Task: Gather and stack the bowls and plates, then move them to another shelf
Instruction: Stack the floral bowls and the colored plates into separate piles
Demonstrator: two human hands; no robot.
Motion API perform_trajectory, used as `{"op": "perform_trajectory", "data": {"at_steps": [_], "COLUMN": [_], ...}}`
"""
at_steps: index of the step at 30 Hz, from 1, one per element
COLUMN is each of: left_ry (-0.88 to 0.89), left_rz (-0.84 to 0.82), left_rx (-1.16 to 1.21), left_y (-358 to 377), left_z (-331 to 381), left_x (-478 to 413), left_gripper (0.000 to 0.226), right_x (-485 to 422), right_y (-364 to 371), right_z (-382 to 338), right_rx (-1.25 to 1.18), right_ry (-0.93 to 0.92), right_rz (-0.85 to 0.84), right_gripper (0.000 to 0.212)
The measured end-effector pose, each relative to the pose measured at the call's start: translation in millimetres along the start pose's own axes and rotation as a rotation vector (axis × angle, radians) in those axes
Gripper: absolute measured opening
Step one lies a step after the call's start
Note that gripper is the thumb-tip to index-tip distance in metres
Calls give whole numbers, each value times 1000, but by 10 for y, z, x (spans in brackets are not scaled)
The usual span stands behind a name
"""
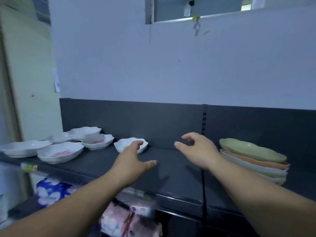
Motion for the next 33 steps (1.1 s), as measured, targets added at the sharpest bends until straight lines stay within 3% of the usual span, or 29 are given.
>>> {"op": "perform_trajectory", "data": {"at_steps": [13,21,29,33], "left_ry": [-238,-287,-311,-288], "left_rz": [131,211,192,150], "left_rx": [-52,-35,-35,-35], "left_y": [-775,-808,-747,-766], "left_z": [-1256,-1459,-1647,-1736], "left_x": [-410,-914,-1317,-1501], "left_gripper": [79,81,81,80], "right_x": [-603,-1243,-1642,-1732], "right_y": [1465,1839,2132,2302], "right_z": [-484,-416,-36,42], "right_rx": [-111,-134,-185,-294], "right_ry": [-17,-33,177,276], "right_rz": [-229,-335,-288,-236], "right_gripper": [34,57,71,65]}}
Point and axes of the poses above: each hand's wrist, its own x-axis away from the middle knuckle, its own y-axis out of the palm, z = x × y, the point moved 4 cm from there along -x, towards the middle knuckle, and after that the axes turned 12 degrees about -y, right-handed, at the moved point
